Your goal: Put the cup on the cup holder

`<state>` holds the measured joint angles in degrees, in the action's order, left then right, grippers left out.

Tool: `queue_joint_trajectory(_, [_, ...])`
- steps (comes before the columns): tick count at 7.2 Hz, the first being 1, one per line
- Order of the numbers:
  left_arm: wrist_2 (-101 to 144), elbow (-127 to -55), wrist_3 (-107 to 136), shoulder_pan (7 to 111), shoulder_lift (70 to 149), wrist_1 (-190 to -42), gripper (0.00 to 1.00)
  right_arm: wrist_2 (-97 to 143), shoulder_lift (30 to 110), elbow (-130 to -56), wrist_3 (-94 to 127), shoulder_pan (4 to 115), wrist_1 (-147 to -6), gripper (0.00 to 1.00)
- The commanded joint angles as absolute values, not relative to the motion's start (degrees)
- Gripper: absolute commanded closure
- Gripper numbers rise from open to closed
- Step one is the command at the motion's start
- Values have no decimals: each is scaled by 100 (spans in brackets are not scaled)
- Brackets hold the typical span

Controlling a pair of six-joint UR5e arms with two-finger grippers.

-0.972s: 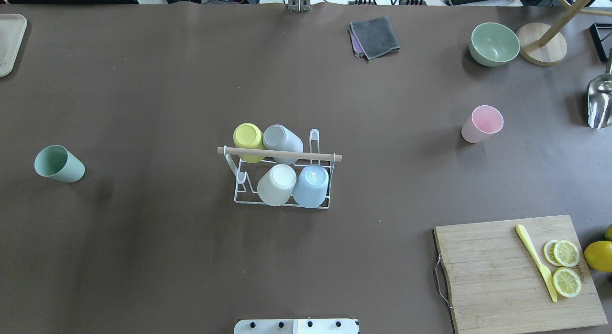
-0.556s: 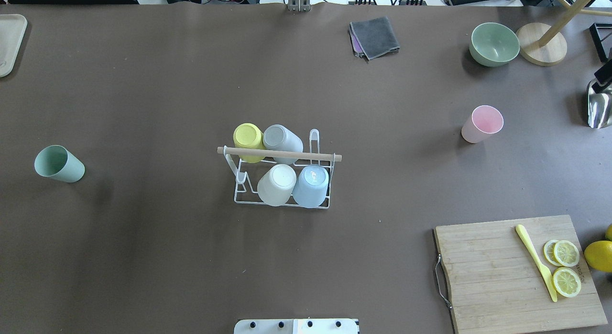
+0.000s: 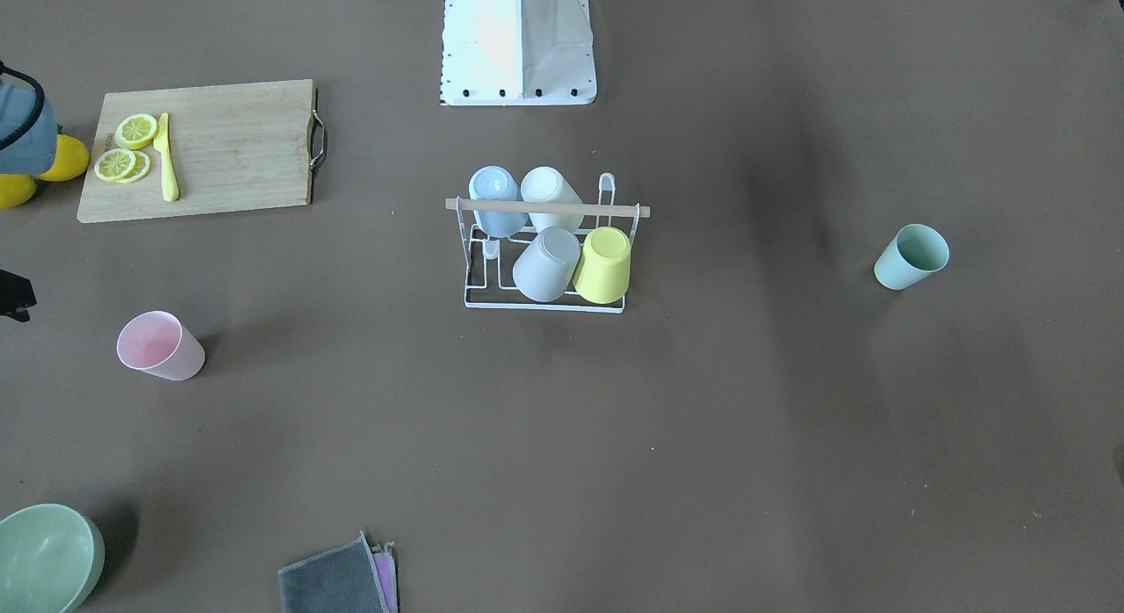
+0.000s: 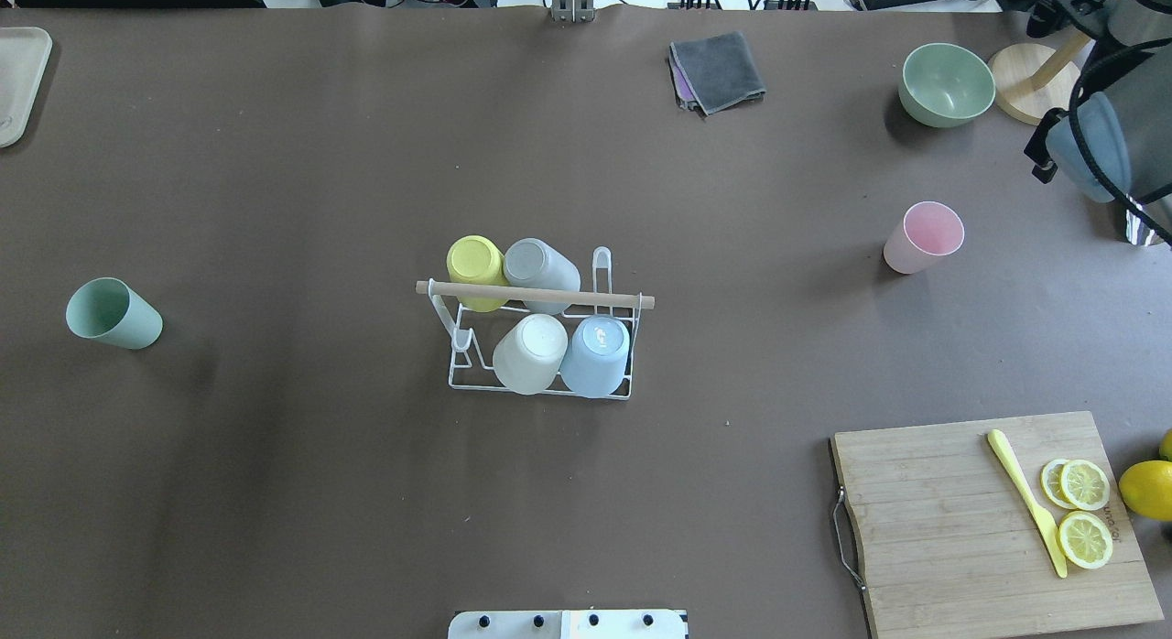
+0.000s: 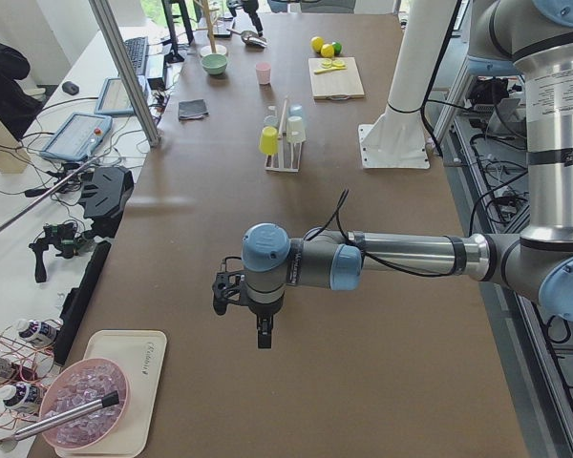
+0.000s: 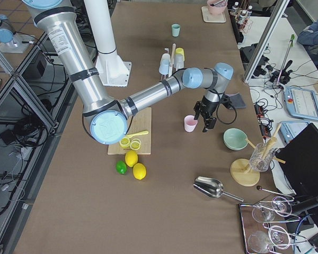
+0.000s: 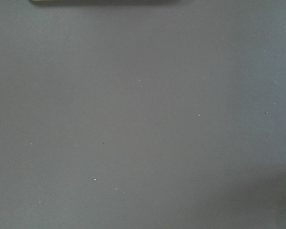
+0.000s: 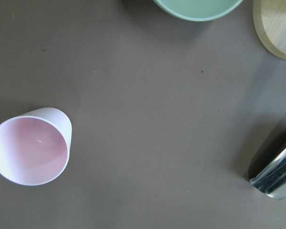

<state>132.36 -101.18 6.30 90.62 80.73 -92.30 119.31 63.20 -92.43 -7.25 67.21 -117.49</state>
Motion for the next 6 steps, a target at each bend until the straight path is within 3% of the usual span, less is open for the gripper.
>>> queue_joint_trajectory(1, [13219,-10239,624,8913,8199,-8652,2,11288,5794,-9167,-1499,6190,-12207,0])
queue_joint_trajectory(4, [13245,-10265,615,8895,8639,-8253,2,10656,5362,-8816,-2695,5593,-12199,0])
queue_joint_trajectory(6, [13192,-9917,563,7900,9120,-8149,2,9944,5221,-8763,-2812,4978,-12208,0])
